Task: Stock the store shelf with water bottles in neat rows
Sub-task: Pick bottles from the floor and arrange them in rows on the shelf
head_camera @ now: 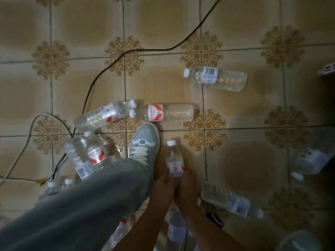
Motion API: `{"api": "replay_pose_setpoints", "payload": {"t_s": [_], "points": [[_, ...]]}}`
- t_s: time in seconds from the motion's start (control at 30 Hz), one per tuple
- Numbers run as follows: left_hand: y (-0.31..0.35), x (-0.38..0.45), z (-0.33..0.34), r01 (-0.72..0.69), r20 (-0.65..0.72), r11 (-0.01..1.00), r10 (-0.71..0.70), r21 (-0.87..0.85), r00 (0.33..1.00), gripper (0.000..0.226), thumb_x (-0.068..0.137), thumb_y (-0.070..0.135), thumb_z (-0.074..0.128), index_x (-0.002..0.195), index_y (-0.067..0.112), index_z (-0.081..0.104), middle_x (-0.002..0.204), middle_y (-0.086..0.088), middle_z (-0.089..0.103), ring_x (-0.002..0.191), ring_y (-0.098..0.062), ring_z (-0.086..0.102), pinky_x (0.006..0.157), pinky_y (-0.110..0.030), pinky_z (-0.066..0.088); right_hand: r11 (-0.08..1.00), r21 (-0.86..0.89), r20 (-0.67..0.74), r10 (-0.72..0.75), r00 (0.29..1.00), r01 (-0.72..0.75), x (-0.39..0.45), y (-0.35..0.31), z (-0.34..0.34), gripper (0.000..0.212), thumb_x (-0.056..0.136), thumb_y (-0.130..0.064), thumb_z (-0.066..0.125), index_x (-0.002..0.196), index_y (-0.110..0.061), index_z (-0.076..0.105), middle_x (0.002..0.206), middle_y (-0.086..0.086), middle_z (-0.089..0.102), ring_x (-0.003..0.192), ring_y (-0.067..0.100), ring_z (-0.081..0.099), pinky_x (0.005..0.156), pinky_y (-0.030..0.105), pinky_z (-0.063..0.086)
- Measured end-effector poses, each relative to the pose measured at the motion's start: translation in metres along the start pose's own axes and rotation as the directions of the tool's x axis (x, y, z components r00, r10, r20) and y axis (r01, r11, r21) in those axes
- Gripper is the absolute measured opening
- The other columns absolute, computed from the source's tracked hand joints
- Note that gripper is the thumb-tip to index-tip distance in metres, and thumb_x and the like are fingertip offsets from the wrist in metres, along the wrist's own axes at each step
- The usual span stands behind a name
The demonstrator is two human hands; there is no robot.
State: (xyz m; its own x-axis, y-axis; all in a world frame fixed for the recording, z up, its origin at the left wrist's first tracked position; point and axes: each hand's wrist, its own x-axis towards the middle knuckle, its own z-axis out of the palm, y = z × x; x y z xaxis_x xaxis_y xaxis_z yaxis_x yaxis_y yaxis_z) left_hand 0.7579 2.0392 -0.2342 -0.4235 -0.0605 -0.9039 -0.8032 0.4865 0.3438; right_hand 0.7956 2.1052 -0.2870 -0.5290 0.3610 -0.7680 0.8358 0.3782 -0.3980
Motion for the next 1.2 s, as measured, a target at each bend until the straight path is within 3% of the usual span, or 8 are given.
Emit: {"api": "replay_pose_setpoints", "payload": {"t_s": [0.07,0.2,0.33,0.43,0.6,0.8,0.97,1.2], "points": [[0.003,-0.003,-0.003,-0.008,-0.006,1.0,0.008,0.014,1.0,0.019,0.099,0.021,0.046,0.111,0.021,0.062,0.094,0.01,0.061,0.087,-0.007,0.059,0.069,-0.012,0.045,0.992,0.104,0.017,0.067,0.998,-0.068,0.001,-0.007,-0.015,0.027,0.085,-0.03,0.071,0.105,-0.015,0.063,0.101,-0.002,0.065,0.091,0.015,0.064,0.074,0.019,0.046],[0.03,-0.027,-0.015,-0.084,-0.036,0.992,0.087,0.091,0.996,0.025,0.099,0.022,0.046,0.099,0.004,0.064,0.097,-0.019,0.066,0.088,-0.027,0.064,0.075,-0.032,0.049,0.889,0.415,0.151,0.143,0.978,-0.194,-0.008,-0.014,-0.077,0.029,0.072,-0.013,0.078,0.1,-0.016,0.069,0.092,0.005,0.074,0.08,0.019,0.071,0.071,0.032,0.059],[0.081,-0.064,-0.015,-0.206,0.037,0.971,0.203,0.12,0.979,0.032,0.097,0.022,0.044,0.125,0.017,0.058,0.122,-0.004,0.059,0.113,-0.025,0.056,0.101,-0.036,0.044,0.847,0.529,0.106,-0.012,0.994,-0.046,-0.035,-0.026,-0.166,0.034,0.079,-0.001,0.074,0.108,-0.017,0.067,0.097,0.005,0.075,0.088,0.023,0.073,0.079,0.043,0.059],[0.14,-0.12,0.005,-0.357,0.129,0.934,0.351,0.026,0.928,0.029,0.092,0.022,0.048,0.112,0.033,0.065,0.117,0.009,0.064,0.11,-0.018,0.059,0.1,-0.036,0.045,0.846,0.522,-0.02,-0.119,0.993,0.112,-0.073,-0.043,-0.243,0.039,0.078,0.0,0.074,0.111,-0.019,0.067,0.098,0.002,0.075,0.091,0.022,0.072,0.084,0.046,0.058],[0.218,-0.258,0.041,-0.62,0.365,0.774,0.619,-0.132,0.695,0.035,0.08,0.005,0.059,0.103,0.027,0.073,0.097,0.006,0.074,0.09,-0.007,0.068,0.074,-0.017,0.052,0.809,0.496,-0.255,-0.214,0.943,0.317,-0.172,-0.054,-0.351,0.054,0.072,-0.023,0.079,0.123,-0.024,0.063,0.11,-0.006,0.073,0.102,0.015,0.069,0.095,0.041,0.053],[0.251,-0.421,0.079,-0.763,0.53,0.595,0.745,-0.253,0.405,0.046,0.079,-0.011,0.053,0.104,0.023,0.071,0.099,0.001,0.074,0.093,-0.016,0.069,0.073,-0.021,0.053,0.738,0.381,-0.568,-0.288,0.771,0.557,-0.316,-0.029,-0.455,0.043,0.078,-0.008,0.08,0.116,-0.02,0.065,0.106,-0.003,0.074,0.099,0.017,0.07,0.082,0.029,0.056],[0.251,-0.539,0.118,-0.836,0.615,0.442,0.771,-0.325,0.169,0.041,0.084,-0.005,0.054,0.111,0.023,0.067,0.108,0.0,0.072,0.1,-0.018,0.067,0.09,-0.034,0.054,0.734,0.26,-0.79,-0.212,0.575,0.628,-0.432,-0.001,-0.512,0.044,0.077,-0.021,0.082,0.113,-0.032,0.06,0.102,-0.02,0.07,0.086,-0.009,0.066,0.067,0.008,0.05],[0.211,-0.658,0.147,-0.873,0.734,0.239,0.656,-0.425,-0.178,0.053,0.087,-0.006,0.046,0.119,0.034,0.06,0.109,0.011,0.07,0.101,-0.006,0.065,0.089,-0.031,0.054,0.757,0.137,-0.949,-0.085,0.305,0.639,-0.558,0.053,-0.537,0.037,0.076,-0.029,0.08,0.105,-0.041,0.06,0.1,-0.025,0.069,0.092,-0.006,0.065,0.073,0.01,0.05]]}}
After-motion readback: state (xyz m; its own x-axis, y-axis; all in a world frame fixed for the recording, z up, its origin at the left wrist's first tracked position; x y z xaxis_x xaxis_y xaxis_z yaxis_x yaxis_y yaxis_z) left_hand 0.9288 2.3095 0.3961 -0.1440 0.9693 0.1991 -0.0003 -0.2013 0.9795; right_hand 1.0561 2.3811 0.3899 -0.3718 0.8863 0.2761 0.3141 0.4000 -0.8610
